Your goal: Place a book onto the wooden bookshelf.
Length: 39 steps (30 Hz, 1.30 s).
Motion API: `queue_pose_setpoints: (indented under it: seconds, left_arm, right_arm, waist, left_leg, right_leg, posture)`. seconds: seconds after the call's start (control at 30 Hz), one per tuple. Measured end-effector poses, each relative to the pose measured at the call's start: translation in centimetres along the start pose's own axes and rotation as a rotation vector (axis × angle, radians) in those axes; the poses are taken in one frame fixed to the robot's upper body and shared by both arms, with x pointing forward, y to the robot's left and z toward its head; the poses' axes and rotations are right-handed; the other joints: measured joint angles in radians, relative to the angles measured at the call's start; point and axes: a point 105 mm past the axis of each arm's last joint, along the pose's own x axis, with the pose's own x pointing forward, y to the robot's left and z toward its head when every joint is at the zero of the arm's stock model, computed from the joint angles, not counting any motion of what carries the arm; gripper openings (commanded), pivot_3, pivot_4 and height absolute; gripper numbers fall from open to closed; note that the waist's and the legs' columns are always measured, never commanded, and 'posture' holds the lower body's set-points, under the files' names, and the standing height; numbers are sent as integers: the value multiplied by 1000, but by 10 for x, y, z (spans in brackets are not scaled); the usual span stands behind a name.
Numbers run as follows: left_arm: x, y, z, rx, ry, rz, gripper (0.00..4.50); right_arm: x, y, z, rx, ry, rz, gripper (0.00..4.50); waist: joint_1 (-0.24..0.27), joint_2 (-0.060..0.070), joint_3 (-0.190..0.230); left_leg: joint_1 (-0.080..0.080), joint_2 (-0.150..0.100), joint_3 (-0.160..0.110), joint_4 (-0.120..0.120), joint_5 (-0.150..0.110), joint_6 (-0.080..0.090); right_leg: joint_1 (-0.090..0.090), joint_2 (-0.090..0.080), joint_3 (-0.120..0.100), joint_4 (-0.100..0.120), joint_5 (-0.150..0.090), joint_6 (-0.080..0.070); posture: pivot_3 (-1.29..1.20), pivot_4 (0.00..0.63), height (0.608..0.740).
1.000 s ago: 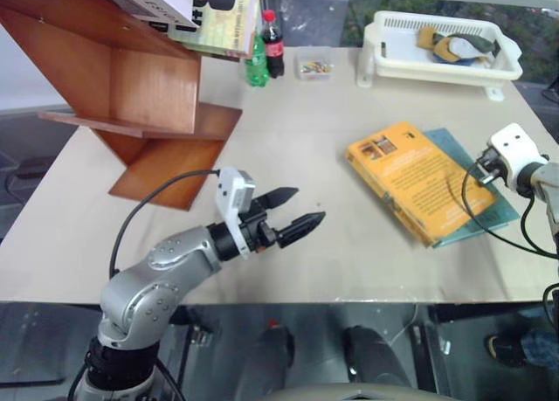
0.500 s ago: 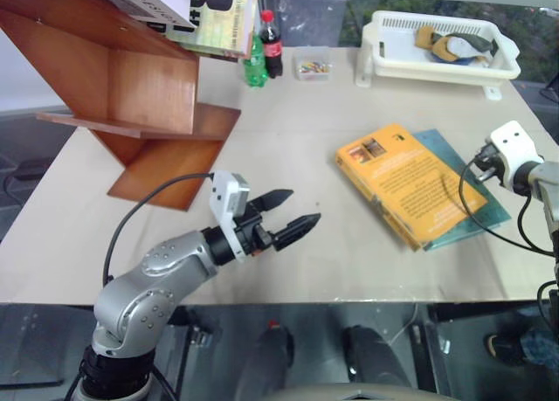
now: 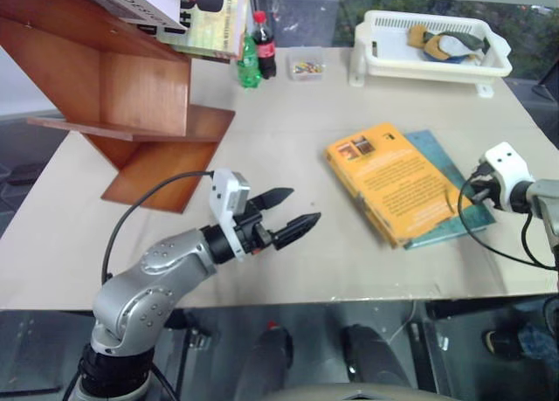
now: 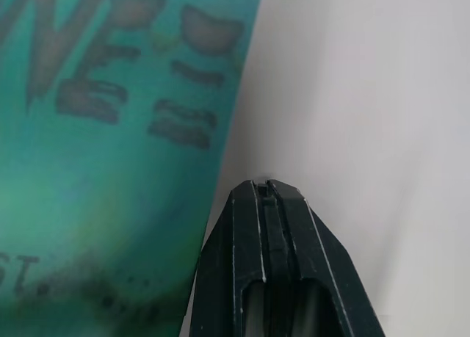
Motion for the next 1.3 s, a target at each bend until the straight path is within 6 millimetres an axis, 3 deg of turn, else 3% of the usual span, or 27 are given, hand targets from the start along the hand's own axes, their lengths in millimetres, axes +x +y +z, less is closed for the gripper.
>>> queue_pose_setpoints:
  seconds: [0.2,0.3,0.33,0.43,0.57,0.73,0.9,1.03,1.3]
  left_arm:
    - [-1,0,-1,-26,6,-1,4500]
    - [0,8,-8,-77,41,38,4500]
    - [0,10,-10,-98,46,43,4500]
    - [5,22,-8,-242,8,54,4500]
    - [12,38,-2,-345,-25,83,4500]
    - [27,49,1,-483,-21,35,4500]
    - [51,48,-6,-607,31,-45,4500]
    - [68,52,-10,-704,49,-71,4500]
    - [93,53,-31,-879,142,-92,4500]
  right_arm:
    - [0,13,12,-10,-57,52,24]
    - [-13,16,2,-22,-80,76,24]
    - [-16,15,-1,-20,-77,74,419]
    - [-50,13,-14,-33,-135,49,1544]
    - [-87,26,2,-57,-290,75,3400]
    - [-138,78,20,-107,-436,202,3400]
    - [-162,136,34,-180,-520,270,3400]
    - [-169,156,39,-185,-557,266,3400]
    - [-176,173,40,-199,-592,216,3400]
  waist:
    - [3,0,0]
    - [13,0,0]
    - [13,0,0]
    - [32,1,0]
    - [26,1,1]
    - [28,0,0]
    - [26,-1,0]
    - [30,-3,1]
    - [30,-5,2]
  left_leg:
    - [0,0,0,0,0,0]
    - [-1,0,-2,0,0,0]
    - [-1,0,-1,0,0,0]
    - [-2,0,-3,1,0,0]
    - [-1,0,-2,1,0,0]
    - [0,0,-3,2,0,0]
    - [0,-1,-2,4,0,0]
    - [0,-1,-2,4,0,0]
    - [-1,-1,-2,4,0,0]
  right_leg:
    - [0,-1,0,0,0,0]
    - [0,-1,-1,0,0,0]
    - [0,-1,-1,0,0,0]
    - [0,-2,-2,1,0,1]
    - [0,-2,-1,3,-1,1]
    - [0,1,-2,5,-1,1]
    - [0,1,-1,4,-3,5]
    - [0,1,-1,4,-3,5]
    - [0,0,-1,4,-3,5]
  posture:
    - [0,150,740]
    - [0,150,740]
    - [0,150,740]
    - [0,150,740]
    - [0,150,740]
    - [0,150,740]
    - [0,150,740]
    - [0,150,740]
    - [0,150,740]
